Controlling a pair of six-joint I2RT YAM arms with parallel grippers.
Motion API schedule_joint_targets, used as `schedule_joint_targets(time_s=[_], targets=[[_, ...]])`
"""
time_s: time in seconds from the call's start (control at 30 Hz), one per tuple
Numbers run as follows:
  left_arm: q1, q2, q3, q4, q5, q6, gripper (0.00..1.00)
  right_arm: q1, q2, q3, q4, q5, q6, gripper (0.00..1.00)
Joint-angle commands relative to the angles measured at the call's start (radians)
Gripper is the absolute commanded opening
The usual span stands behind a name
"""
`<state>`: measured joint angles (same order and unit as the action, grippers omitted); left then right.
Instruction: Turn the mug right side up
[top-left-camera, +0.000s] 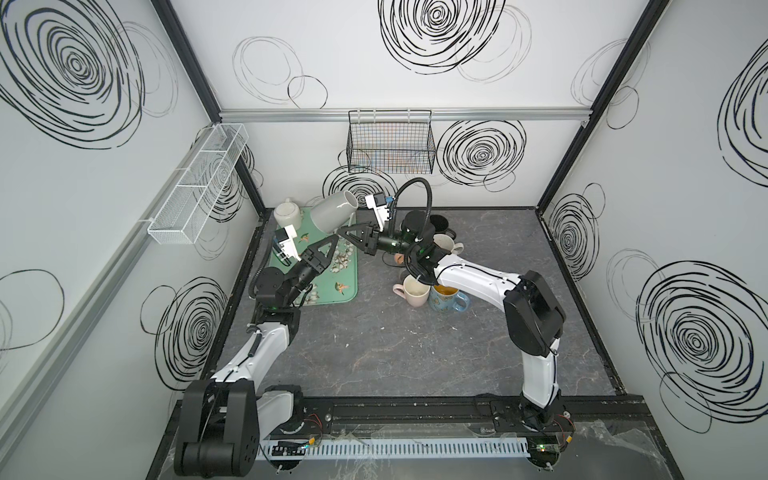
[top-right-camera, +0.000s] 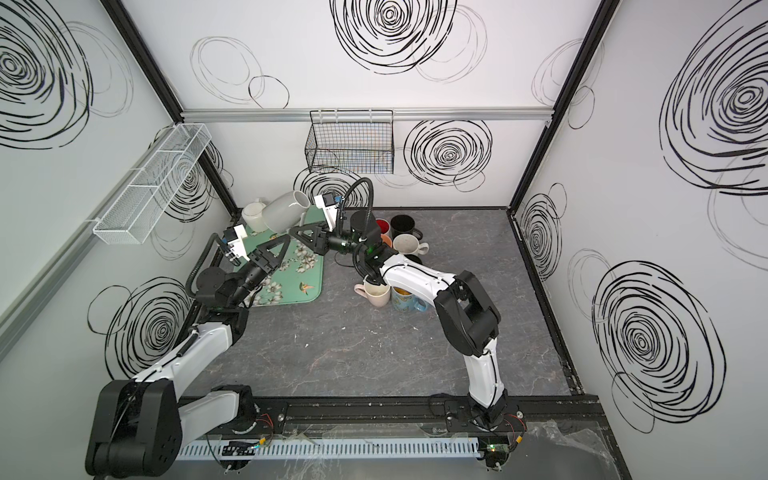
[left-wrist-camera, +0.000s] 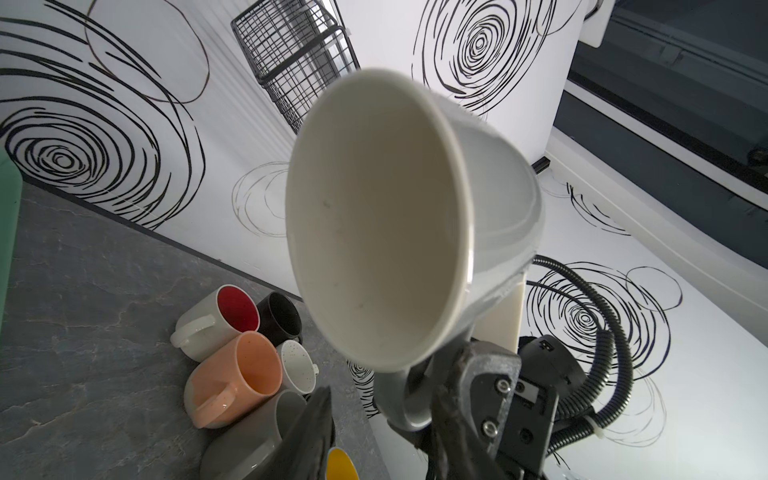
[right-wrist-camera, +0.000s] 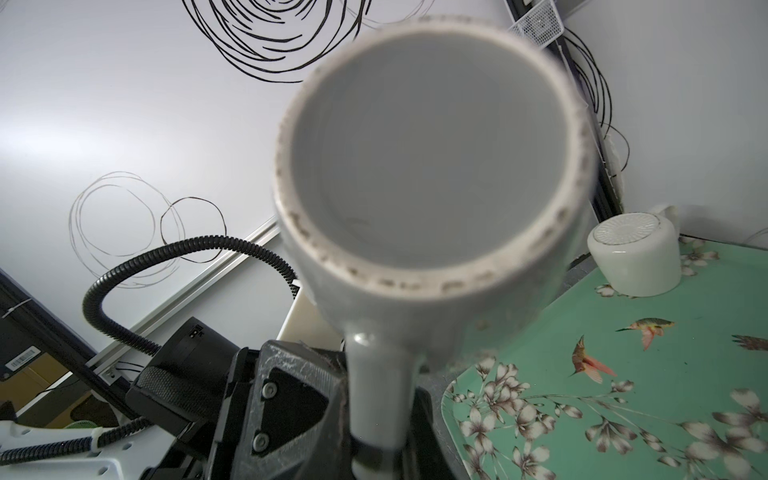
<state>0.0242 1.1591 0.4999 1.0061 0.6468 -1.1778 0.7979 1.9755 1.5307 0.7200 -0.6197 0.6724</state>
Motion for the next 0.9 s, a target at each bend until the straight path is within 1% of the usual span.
schedule_joint_targets(time_s=[0.0,0.1,0.33,0.4,0.47,0.53,0.57,0.6,0.63,0.73,0.87], targets=[[-0.013,0.019,0.034,0.118,0.008,-0.045,0.41,0.004,-0.085,0.006,0.148,-0.026,0.043,0.0],[-0.025,0.052,0.046,0.172,0.014,-0.076,0.39,0.01,-0.084,0.007,0.166,-0.034,0.065,0.0],[-0.068,0.147,0.117,0.396,0.042,-0.212,0.33,0.018,-0.082,-0.006,0.194,-0.039,0.119,0.0],[-0.084,0.17,0.144,0.45,0.056,-0.248,0.32,0.016,-0.079,-0.013,0.232,-0.04,0.139,0.0],[-0.096,0.19,0.17,0.494,0.072,-0.279,0.25,0.012,-0.079,-0.019,0.235,-0.039,0.15,0.0],[-0.097,0.193,0.18,0.502,0.072,-0.289,0.1,0.001,-0.092,-0.039,0.21,-0.019,0.152,0.0],[-0.094,0.186,0.177,0.498,0.068,-0.285,0.04,-0.005,-0.101,-0.052,0.19,-0.003,0.148,0.04],[-0.091,0.178,0.174,0.487,0.066,-0.273,0.0,-0.013,-0.114,-0.064,0.144,0.015,0.137,0.1],[-0.087,0.169,0.171,0.467,0.063,-0.257,0.0,-0.019,-0.126,-0.074,0.104,0.03,0.123,0.16],[-0.083,0.141,0.17,0.41,0.061,-0.211,0.0,-0.031,-0.164,-0.086,-0.04,0.063,0.046,0.39],[-0.08,0.116,0.175,0.38,0.049,-0.181,0.0,-0.04,-0.2,-0.085,-0.174,0.081,-0.032,0.48]])
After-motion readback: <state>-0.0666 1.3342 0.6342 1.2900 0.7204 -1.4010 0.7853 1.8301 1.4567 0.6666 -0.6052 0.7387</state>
